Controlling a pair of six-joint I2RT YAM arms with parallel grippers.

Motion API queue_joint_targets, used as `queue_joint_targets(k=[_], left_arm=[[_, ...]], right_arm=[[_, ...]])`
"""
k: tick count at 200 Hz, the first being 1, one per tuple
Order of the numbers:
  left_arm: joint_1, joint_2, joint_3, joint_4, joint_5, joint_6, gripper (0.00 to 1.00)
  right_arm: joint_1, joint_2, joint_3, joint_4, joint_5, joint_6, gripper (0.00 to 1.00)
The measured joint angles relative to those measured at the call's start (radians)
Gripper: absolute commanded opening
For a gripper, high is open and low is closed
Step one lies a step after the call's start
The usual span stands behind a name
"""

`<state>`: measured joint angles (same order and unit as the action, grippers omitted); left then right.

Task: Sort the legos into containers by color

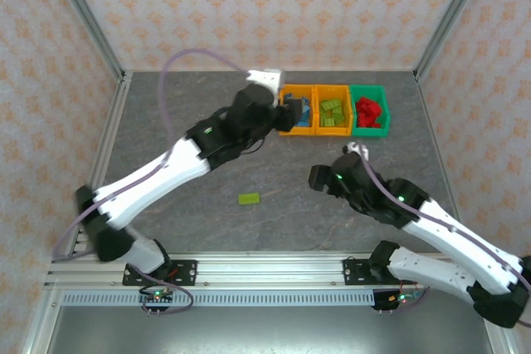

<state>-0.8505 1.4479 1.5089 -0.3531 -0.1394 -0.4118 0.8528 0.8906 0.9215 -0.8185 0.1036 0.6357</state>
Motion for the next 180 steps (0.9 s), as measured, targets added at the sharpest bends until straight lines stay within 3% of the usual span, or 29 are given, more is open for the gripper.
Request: queue_joint_targets(k=[19, 38, 83, 128, 180], left_arm=[[-0.024, -0.205, -0.175, -0.032, -0.018, 0.033, 0.59], [-0.025, -0.376, -0.317, -0.130, -0.035, 0.103, 0.67], [-0.024, -0.673, -0.479, -0.358, -0.056, 0.361, 0.85], [-0.024, -0.881, -0.640, -0.423, -0.078, 0.536, 1.00], [-0.024, -1.027, -0.760, -0.429, -0.078, 0.647, 1.00]], right_arm=[[0.019, 0.134, 0.018, 0.060, -0.060, -0.013, 0.98], [0.058, 0.257, 0.030, 0.126, -0.108, -0.012, 0.99], [0.160, 0.595, 0.160, 0.243, -0.137, 0.004, 0.99], [0.217, 0.860, 0.267, 0.293, -0.128, 0.021, 1.00], [0.258, 1.042, 0.368, 0.308, -0.134, 0.029, 0.98]])
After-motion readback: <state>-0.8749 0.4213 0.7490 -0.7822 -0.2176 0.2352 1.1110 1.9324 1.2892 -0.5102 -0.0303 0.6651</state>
